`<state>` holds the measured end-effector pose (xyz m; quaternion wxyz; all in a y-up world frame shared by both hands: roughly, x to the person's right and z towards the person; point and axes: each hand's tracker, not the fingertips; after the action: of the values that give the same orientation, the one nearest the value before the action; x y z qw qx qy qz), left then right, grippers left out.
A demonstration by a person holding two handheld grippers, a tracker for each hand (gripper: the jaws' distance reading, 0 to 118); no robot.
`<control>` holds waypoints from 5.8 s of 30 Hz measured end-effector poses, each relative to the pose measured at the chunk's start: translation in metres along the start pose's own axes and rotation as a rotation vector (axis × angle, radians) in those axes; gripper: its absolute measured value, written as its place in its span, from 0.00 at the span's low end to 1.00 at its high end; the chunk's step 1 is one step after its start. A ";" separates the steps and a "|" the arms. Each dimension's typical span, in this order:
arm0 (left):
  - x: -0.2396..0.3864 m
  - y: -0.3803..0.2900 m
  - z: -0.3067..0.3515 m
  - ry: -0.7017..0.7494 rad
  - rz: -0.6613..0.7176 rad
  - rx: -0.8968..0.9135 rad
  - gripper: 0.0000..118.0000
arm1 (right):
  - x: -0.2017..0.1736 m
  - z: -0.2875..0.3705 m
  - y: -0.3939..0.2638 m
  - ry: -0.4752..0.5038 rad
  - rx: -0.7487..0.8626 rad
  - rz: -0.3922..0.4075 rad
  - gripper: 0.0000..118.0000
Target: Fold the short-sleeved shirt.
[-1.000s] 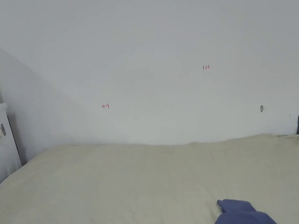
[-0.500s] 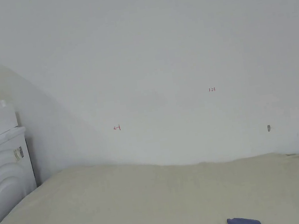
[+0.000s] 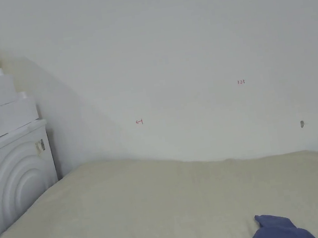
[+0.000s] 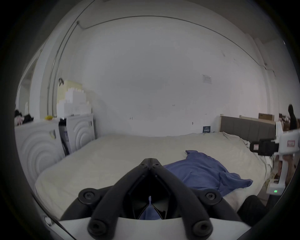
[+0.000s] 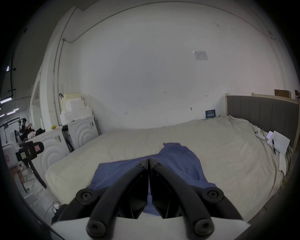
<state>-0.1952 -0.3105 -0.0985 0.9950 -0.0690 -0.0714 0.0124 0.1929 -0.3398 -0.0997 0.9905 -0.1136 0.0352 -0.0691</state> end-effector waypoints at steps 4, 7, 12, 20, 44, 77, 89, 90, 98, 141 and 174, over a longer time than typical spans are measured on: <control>-0.009 -0.006 -0.002 0.023 0.039 -0.043 0.00 | -0.004 -0.001 -0.003 -0.007 -0.015 0.020 0.00; -0.009 -0.007 -0.002 0.030 0.039 -0.053 0.00 | -0.004 -0.004 -0.003 0.001 -0.022 0.011 0.00; -0.007 -0.008 -0.005 0.027 0.037 -0.072 0.00 | -0.007 -0.005 -0.004 0.001 -0.022 0.027 0.00; -0.011 -0.010 -0.054 0.043 0.056 -0.147 0.00 | -0.004 -0.013 -0.007 0.010 -0.045 0.008 0.00; -0.094 -0.127 -0.445 0.126 0.153 -0.702 0.73 | 0.066 -0.067 -0.039 -0.150 -0.282 -0.099 0.00; -0.057 -0.140 -0.433 0.089 0.014 -0.700 0.13 | 0.208 -0.458 0.020 -0.159 -0.693 0.079 0.84; -0.055 -0.142 -0.439 0.126 0.006 -0.707 0.13 | 0.213 -0.492 -0.028 -0.189 -0.676 0.168 0.20; -0.056 -0.142 -0.439 0.130 0.008 -0.707 0.13 | 0.211 -0.491 -0.028 -0.185 -0.680 0.193 0.06; -0.057 -0.127 -0.432 0.130 0.024 -0.677 0.10 | 0.213 -0.456 -0.004 -0.114 -0.599 -0.017 0.02; -0.087 0.335 -0.155 -0.076 0.086 0.096 0.02 | 0.079 -0.087 0.426 -0.078 0.272 0.136 0.02; -0.083 0.370 -0.450 0.051 0.045 -0.014 0.02 | 0.097 -0.340 0.477 -0.212 0.224 0.104 0.02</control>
<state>-0.2180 -0.0075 -0.6023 0.9954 -0.0780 -0.0448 0.0323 0.3217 0.0316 -0.5446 0.9974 -0.0070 -0.0717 -0.0087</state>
